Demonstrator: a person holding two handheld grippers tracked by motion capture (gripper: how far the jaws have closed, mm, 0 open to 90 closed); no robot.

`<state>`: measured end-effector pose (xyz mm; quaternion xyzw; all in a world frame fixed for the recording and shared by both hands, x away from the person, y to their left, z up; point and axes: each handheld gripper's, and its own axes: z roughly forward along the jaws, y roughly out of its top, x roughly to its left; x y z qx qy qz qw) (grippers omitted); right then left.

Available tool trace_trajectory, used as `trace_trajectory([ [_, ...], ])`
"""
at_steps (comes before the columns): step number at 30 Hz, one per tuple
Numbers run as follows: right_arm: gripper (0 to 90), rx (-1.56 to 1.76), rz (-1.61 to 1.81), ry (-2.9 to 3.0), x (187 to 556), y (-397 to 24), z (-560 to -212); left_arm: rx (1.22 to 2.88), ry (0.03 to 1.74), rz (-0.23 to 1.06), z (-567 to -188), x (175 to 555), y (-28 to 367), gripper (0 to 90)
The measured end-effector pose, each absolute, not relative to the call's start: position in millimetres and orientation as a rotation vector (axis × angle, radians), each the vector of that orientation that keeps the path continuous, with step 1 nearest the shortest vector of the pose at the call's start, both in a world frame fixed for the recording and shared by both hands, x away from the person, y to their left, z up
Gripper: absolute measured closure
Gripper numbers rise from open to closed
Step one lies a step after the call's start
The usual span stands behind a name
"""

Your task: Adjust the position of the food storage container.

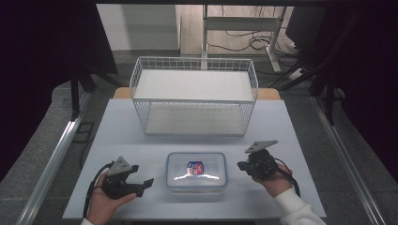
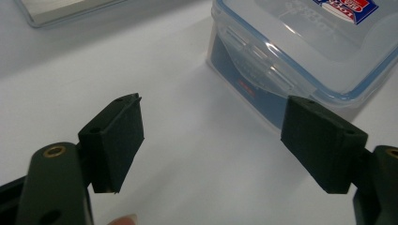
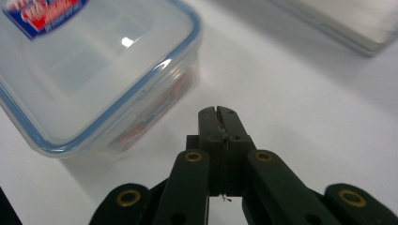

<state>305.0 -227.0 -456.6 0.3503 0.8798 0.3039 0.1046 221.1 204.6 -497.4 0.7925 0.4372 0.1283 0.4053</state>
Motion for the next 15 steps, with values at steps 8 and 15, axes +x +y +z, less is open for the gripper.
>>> trace_trajectory([
  [8, 39.6, 1.2, 1.307, 2.471, 286.6, -247.4, -457.7, 2.004, 1.051, 0.304, -496.0, 225.6, 198.0, 19.9],
  [15, 24.5, 1.184, 1.376, 2.435, 284.0, -246.8, -460.8, 1.981, 1.066, 0.273, -495.3, 228.7, 198.8, 19.3],
])
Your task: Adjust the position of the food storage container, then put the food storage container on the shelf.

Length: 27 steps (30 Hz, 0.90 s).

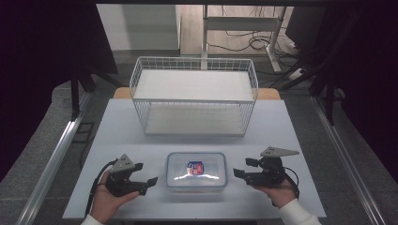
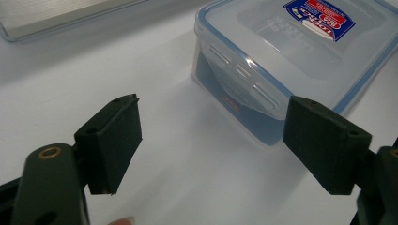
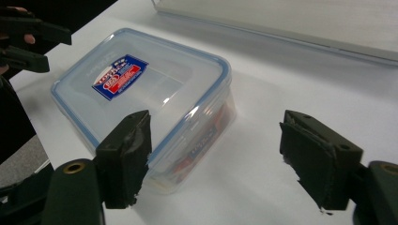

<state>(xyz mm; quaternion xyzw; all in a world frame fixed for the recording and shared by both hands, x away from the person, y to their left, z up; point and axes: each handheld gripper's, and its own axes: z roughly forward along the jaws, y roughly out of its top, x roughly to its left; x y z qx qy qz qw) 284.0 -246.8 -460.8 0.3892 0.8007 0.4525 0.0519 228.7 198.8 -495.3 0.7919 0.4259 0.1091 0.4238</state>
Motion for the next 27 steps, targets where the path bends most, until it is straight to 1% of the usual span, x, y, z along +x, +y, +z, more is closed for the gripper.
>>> trace_trajectory([
  [7, 22.6, 1.184, 1.363, 2.446, 283.1, -244.5, -463.4, 1.973, 1.077, 0.268, -494.9, 228.4, 199.0, 19.2],
  [11, 22.4, 1.189, 1.384, 2.473, 283.3, -237.7, -466.9, 1.971, 1.098, 0.275, -495.8, 231.0, 198.4, 16.8],
  [12, 22.3, 1.182, 1.377, 2.481, 283.4, -236.4, -468.0, 1.959, 1.11, 0.251, -495.3, 232.9, 197.7, 16.0],
  [19, 22.4, 1.194, 1.359, 2.487, 282.6, -234.4, -475.5, 1.939, 1.11, 0.189, -491.3, 240.6, 190.8, 12.7],
  [27, 22.8, 1.198, 1.382, 2.46, 278.8, -240.3, -478.3, 1.853, 1.129, 0.064, -488.7, 255.4, 182.9, 12.8],
])
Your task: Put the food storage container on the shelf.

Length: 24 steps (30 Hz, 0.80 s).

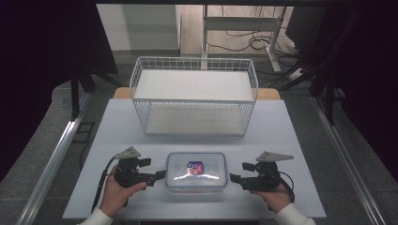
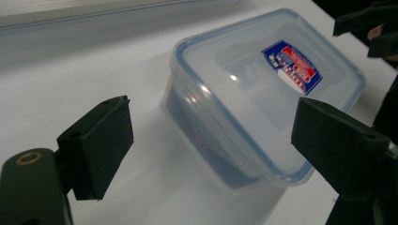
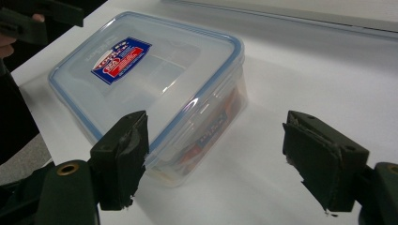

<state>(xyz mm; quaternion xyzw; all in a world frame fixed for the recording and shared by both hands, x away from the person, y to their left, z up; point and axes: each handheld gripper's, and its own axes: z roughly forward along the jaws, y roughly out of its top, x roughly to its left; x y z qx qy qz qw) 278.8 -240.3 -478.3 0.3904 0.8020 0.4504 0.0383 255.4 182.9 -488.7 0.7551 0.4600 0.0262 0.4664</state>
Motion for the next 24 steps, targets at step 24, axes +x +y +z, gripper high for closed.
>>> trace_trajectory([
  [24, 19.9, 1.203, 1.398, 2.524, 295.9, -224.3, -484.7, 1.803, 1.164, -0.328, -519.4, 290.1, 166.7, 21.8],
])
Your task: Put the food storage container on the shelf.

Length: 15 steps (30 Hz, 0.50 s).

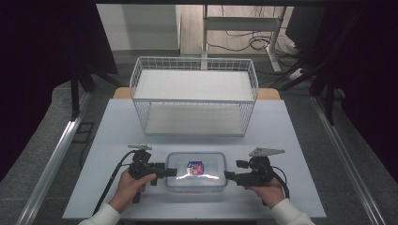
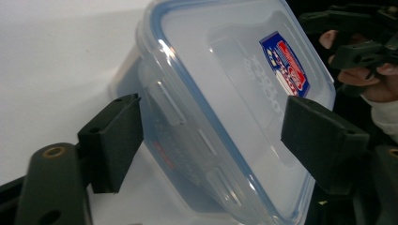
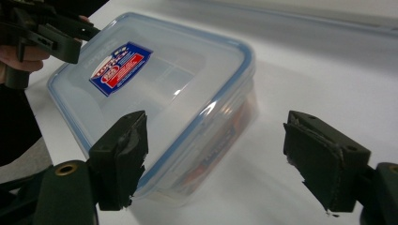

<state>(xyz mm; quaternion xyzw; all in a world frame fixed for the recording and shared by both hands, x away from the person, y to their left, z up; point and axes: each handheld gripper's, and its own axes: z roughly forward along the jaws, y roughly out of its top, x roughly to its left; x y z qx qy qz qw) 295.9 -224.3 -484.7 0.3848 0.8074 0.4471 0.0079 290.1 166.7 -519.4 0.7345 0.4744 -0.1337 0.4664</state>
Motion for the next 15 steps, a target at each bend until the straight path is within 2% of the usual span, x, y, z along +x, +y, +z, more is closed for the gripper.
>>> trace_trajectory([
  [9, 12.6, 1.413, 1.493, 2.605, 314.7, -211.1, -505.2, 1.791, 1.154, -0.34, -520.1, 290.0, 167.6, 27.2],
  [15, 17.9, 1.533, 1.573, 2.654, 319.9, -204.7, -512.8, 1.787, 1.157, -0.333, -519.4, 289.5, 168.4, 30.2],
])
